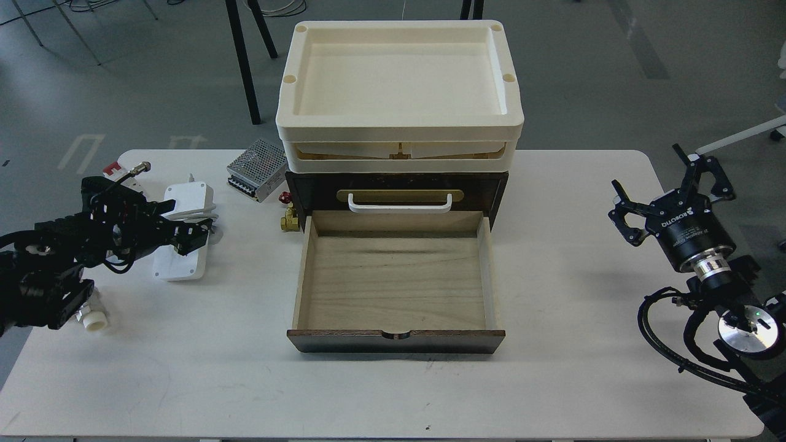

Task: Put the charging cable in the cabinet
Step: 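Close the left gripper on the white charger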

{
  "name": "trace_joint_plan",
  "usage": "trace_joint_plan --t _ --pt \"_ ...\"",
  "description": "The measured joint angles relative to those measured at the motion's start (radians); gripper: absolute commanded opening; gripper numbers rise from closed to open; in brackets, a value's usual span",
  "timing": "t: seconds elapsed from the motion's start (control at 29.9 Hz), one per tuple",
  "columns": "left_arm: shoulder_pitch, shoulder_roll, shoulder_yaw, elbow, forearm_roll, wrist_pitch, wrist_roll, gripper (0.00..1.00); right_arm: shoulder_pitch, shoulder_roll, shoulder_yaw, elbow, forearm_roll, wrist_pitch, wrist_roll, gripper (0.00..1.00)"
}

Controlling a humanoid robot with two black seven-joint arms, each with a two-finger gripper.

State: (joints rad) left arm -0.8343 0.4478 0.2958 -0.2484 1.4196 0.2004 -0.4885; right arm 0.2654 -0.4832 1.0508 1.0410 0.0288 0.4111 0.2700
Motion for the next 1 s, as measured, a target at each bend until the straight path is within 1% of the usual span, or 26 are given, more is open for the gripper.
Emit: trace_joint_plan --t 0.03,0.13,0.2,0.3,0.33,0.4,0.47,0.53,0.6,0.63,0.7,0.77,1.0 --pt "0.006 -0.013 0.003 0.024 -0.004 0.0 0.0 0.7 0.0 0.0 0.0 0.0 0.0 0.0 0.0 0.99" --pt "0.035 -0.052 0.006 0.104 -0.012 0.002 0.0 0.63 0.0 0.001 0.0 0.001 0.0 0.0 0.0 0.99" --pt "0.05 -0.071 0.007 0.149 -0.014 0.005 0.0 0.62 0.0 0.001 0.0 0.001 0.0 0.0 0.0 0.99" --pt "0.059 -0.087 0.006 0.184 -0.016 0.006 0.0 0.54 0.0 0.002 0.0 0.001 0.0 0.0 0.0 0.99" --pt "0.06 -0.089 0.005 0.189 -0.016 0.006 0.0 0.5 0.0 0.002 0.0 0.001 0.0 0.0 0.0 0.99" --pt "0.06 -0.094 0.002 0.193 -0.017 0.007 0.0 0.38 0.0 0.002 0.0 0.001 0.0 0.0 0.0 0.99" --pt "0.06 -0.097 0.0 0.193 -0.017 0.012 0.0 0.34 0.0 0.002 0.0 0.001 0.0 0.0 0.0 0.99" --pt "0.06 -0.097 0.0 0.194 -0.016 0.024 0.0 0.26 0.0 0.002 0.0 0.001 0.0 0.0 0.0 0.99" --pt "0.06 -0.097 0.001 0.195 -0.013 0.034 0.0 0.13 0.0 0.002 0.0 0.001 0.0 0.0 0.0 0.99" --pt "0.061 -0.097 0.003 0.195 -0.012 0.036 0.0 0.09 0.0 0.002 0.0 0.001 0.0 0.0 0.0 0.99" --pt "0.061 -0.098 0.006 0.195 -0.01 0.038 0.0 0.05 0.0 0.002 0.0 0.001 0.0 0.0 0.0 0.99" --pt "0.061 -0.097 0.007 0.195 -0.008 0.039 0.0 0.04 0.0 0.002 0.0 0.001 0.0 0.0 0.0 0.99" --pt "0.061 -0.097 0.005 0.195 -0.015 0.04 0.0 0.03 0.0 0.002 0.001 0.0 0.0 0.0 0.0 0.99"
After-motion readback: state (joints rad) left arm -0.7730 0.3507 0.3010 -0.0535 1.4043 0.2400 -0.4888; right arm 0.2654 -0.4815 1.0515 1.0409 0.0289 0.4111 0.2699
